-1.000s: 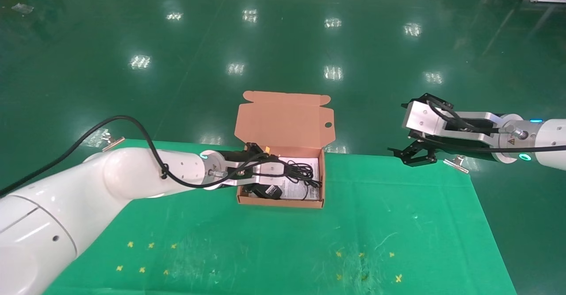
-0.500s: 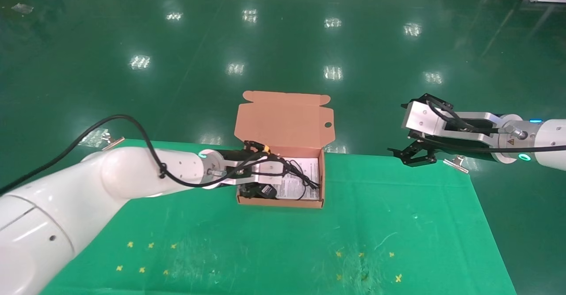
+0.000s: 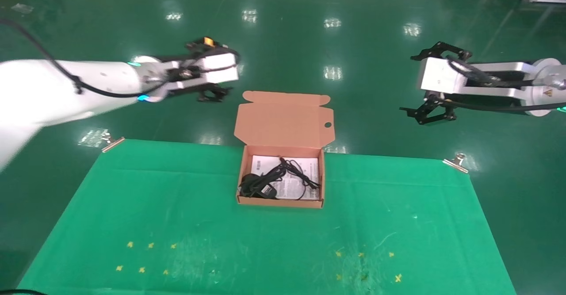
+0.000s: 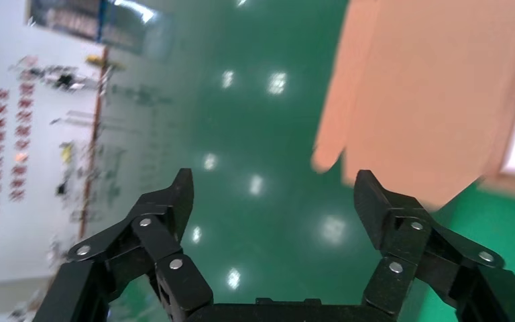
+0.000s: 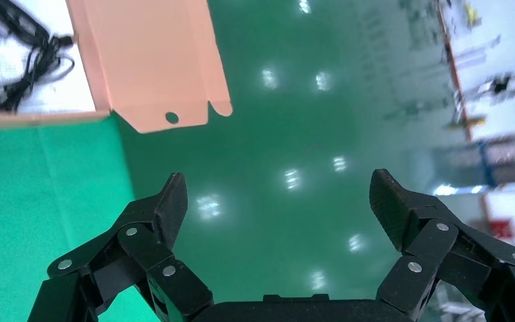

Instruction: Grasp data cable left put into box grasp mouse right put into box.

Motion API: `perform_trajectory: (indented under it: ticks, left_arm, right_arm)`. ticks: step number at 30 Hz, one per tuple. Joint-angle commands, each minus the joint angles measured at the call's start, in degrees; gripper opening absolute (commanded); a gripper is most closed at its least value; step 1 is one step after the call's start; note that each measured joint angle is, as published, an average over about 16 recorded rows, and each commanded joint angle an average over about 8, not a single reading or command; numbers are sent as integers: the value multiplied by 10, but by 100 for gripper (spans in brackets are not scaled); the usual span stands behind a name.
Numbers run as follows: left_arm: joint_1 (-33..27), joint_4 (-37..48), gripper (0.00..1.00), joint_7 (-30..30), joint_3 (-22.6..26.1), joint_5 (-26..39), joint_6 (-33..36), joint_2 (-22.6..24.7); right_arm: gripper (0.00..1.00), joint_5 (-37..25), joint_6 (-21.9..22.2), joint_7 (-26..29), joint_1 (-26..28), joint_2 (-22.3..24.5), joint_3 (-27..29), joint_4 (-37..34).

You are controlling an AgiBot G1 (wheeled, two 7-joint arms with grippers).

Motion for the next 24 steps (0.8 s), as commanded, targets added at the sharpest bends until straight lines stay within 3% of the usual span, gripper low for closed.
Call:
perform_trajectory:
  ticks: [1,7,24]
  left_arm:
    - [-17,-3,100,-8,-3,3,-11,-11]
    - [-1,-25,100,-29,-40,-25,21,-43]
    - [132,-151,100,-86,-206,-177,214,-152]
  right_arm:
    - [100,-10,-8,-8,15,3,-3,7]
    - [100,-2,-38,-7,8,8,9,23]
    - [100,144,-157,47,-124,36,136,86]
